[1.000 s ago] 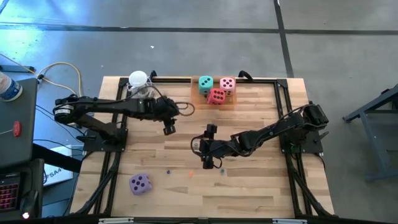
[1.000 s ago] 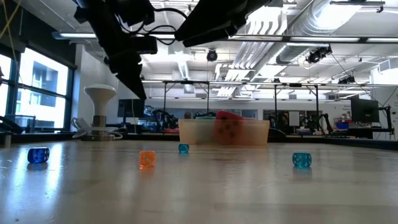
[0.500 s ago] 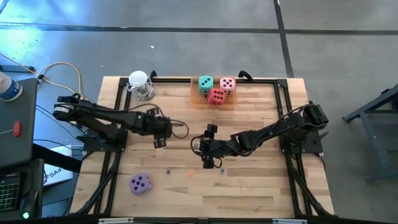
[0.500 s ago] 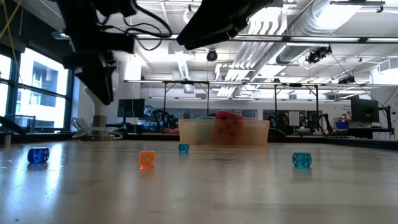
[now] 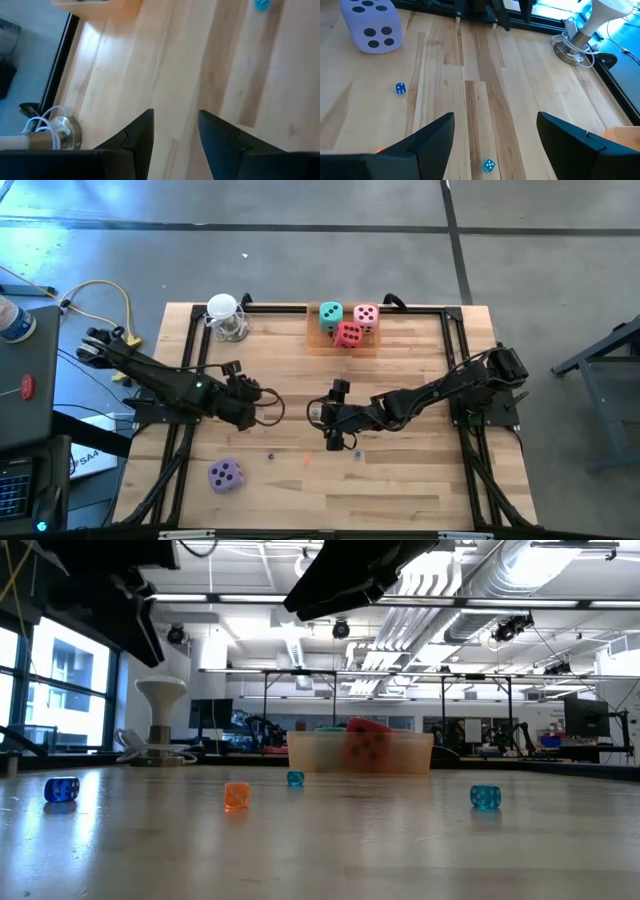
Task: Pick & Place Dice
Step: Put the large purple die into the orange bin
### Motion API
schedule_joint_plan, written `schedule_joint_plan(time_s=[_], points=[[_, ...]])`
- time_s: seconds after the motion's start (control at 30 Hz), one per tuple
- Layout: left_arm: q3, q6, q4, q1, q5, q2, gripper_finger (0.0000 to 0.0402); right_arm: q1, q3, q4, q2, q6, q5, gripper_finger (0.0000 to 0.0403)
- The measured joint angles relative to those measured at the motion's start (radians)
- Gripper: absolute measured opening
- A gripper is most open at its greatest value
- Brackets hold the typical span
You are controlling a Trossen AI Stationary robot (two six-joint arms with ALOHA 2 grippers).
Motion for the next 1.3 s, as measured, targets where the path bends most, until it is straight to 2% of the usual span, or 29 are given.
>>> schedule_joint_plan(time_s=[0.1,0.27,0.37,0.77,0.93,1.07,1.3], points=[[0.000,-0.008,-0.004,-0.039,0.001,-0.031,0.0144,0.000,0.000,0.012,0.000,-0.007,0.000,0.0275],[0.000,-0.009,-0.001,-0.091,0.038,-0.065,0.0144,0.004,0.000,0.057,0.000,-0.118,0.001,0.0275],[0.000,-0.001,0.003,-0.107,0.077,-0.066,0.0144,0.012,0.000,0.071,0.000,-0.124,0.001,0.0275],[0.000,-0.040,0.008,-0.135,0.087,-0.066,0.0153,0.008,0.000,0.083,0.000,-0.124,0.008,0.0275],[0.000,-0.068,0.008,-0.135,0.088,-0.066,0.0208,0.002,0.000,0.083,0.000,-0.124,0.008,0.0275],[0.000,-0.131,0.007,-0.135,0.097,-0.065,0.0276,0.002,0.000,0.077,0.000,-0.124,0.009,0.0275],[0.000,-0.140,0.004,-0.129,0.093,-0.057,0.0383,0.004,0.000,0.074,0.000,-0.112,0.005,0.0275]])
